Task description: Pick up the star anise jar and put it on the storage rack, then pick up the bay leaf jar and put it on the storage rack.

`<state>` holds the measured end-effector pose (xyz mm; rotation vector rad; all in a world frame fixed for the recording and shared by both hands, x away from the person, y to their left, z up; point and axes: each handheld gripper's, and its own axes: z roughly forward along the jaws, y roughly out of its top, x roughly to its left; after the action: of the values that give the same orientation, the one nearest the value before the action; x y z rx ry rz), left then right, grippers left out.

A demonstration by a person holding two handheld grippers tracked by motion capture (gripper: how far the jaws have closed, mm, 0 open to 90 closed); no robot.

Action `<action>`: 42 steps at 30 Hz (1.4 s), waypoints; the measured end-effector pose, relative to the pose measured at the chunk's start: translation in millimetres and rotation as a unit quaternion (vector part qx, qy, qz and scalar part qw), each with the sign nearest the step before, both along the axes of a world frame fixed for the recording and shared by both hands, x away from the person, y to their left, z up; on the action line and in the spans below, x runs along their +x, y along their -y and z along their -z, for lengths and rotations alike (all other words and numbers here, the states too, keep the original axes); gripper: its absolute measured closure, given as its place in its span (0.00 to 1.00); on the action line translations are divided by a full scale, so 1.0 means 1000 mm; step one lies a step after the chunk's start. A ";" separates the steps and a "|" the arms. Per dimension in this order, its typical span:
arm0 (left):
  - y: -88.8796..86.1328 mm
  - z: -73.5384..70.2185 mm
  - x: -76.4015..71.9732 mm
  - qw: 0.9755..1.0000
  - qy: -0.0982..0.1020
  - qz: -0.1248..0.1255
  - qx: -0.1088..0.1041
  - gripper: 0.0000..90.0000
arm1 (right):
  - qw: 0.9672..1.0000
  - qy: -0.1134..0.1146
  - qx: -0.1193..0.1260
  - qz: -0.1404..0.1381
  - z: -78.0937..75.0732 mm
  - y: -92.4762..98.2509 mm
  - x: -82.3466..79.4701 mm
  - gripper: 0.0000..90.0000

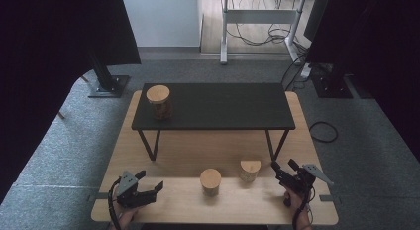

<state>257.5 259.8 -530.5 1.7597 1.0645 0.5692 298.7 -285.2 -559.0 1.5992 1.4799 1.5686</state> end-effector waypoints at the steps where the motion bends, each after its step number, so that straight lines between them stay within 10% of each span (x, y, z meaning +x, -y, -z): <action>1: -0.001 0.000 0.000 1.000 -0.001 -0.002 -0.004 0.15 | 1.000 0.000 0.000 0.000 0.000 0.000 0.000 0.14; 18: -0.011 0.008 0.011 0.999 -0.023 -0.003 -0.029 0.15 | 1.000 -0.004 -0.006 -0.007 -0.002 -0.001 -0.003 0.16; 28: -0.009 0.010 0.012 0.999 -0.028 0.002 -0.026 0.15 | 0.998 0.034 0.006 -0.054 -0.023 -0.005 -0.028 0.14; 42: -0.013 0.014 0.014 0.998 -0.040 0.002 -0.043 0.15 | 0.986 0.069 -0.029 -0.151 -0.042 -0.041 -0.054 0.13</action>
<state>271.8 273.2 -544.2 1.7205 1.1250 0.4459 244.2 -244.0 -517.2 1.2501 1.7334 1.7408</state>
